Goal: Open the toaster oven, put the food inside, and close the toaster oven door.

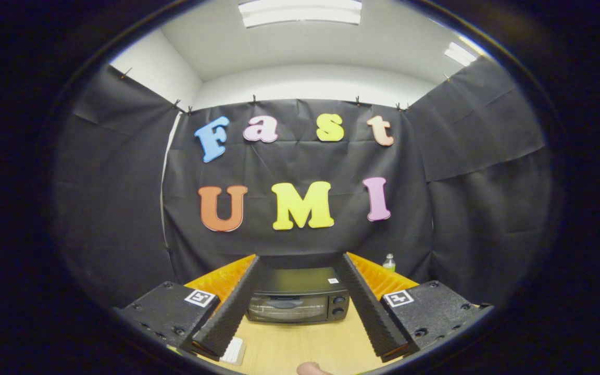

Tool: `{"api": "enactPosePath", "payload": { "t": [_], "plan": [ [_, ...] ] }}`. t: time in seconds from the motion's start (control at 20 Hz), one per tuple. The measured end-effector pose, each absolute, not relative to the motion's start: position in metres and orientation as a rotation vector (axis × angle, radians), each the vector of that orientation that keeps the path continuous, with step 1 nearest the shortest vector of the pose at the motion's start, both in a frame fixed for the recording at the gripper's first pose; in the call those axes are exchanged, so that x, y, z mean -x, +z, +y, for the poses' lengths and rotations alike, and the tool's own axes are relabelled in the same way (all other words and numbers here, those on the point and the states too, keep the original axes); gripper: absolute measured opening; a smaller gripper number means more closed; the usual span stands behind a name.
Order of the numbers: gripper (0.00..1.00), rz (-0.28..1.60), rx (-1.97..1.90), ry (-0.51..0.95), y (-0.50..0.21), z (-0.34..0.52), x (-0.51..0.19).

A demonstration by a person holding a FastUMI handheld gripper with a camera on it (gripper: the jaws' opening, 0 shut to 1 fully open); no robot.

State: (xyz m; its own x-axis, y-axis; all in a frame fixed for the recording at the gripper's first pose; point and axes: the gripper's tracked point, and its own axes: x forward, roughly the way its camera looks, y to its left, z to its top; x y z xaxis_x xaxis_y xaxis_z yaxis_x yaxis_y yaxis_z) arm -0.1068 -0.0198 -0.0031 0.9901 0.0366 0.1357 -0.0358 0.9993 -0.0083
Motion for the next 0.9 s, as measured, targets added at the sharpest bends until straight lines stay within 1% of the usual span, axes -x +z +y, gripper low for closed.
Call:
{"api": "enactPosePath", "payload": {
  "t": [0.55, 0.9],
  "plan": [
    [1.0, -0.102, 0.038, 0.051, -0.018, -0.011, 0.105],
    [1.0, -0.122, 0.048, 0.07, -0.017, -0.003, 0.109]
  ]
}}
